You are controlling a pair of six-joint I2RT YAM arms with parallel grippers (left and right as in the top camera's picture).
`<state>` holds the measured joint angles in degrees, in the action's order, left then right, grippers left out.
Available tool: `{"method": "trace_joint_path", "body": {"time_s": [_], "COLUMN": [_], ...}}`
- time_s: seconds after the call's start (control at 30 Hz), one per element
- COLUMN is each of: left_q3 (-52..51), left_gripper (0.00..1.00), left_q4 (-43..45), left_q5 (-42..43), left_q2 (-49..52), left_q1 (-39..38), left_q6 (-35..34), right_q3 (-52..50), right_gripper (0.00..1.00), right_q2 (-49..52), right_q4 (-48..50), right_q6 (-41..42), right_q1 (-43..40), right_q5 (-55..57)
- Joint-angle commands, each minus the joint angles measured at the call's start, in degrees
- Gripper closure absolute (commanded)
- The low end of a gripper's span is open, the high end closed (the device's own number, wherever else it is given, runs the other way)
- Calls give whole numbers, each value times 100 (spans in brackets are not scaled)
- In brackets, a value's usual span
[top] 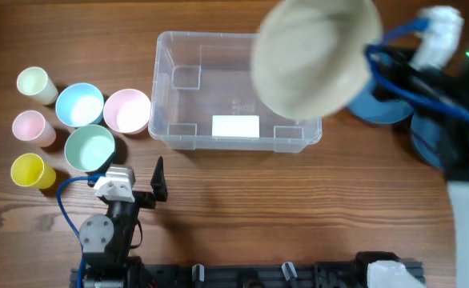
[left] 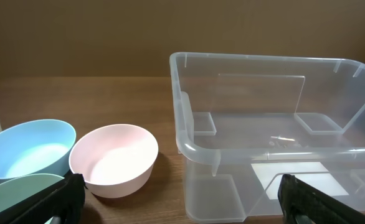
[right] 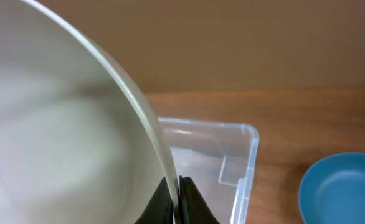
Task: Pack container
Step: 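Lift the cream plate and carry it over the clear bin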
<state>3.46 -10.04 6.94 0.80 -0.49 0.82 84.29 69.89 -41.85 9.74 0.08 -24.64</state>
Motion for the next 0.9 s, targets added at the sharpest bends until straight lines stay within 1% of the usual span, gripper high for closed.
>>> {"method": "trace_joint_path", "body": {"time_s": [0.0,0.1,0.2,0.4,0.63,0.77,0.87], "left_q3": [-50,-50,-50,-50,-50,-50,-50], "left_gripper": [0,0,0,0,0,0,0], "left_q4": [22,22,22,22,22,22,22], "left_q5": [9,9,7,7,7,7,7], "left_q2": [-42,-42,-42,-42,-42,-42,-42], "left_q1": [-37,-37,-37,-37,-37,-37,-37], "left_q6": [90,90,90,90,90,90,90], "right_q3": [492,614,614,614,614,612,603], "right_gripper": [96,96,96,96,96,96,96], "right_q2": [949,1668,2184,3193,3860,4074,4179], "right_q4": [-74,-37,-22,-61,-39,-101,-98], "right_q6": [-76,-52,101,76,-57,-61,-76], "right_q1": [1086,1661,1827,1947,2087,2087,2087], "right_q5": [2236,2997,3128,3128,3180,3574,3628]}}
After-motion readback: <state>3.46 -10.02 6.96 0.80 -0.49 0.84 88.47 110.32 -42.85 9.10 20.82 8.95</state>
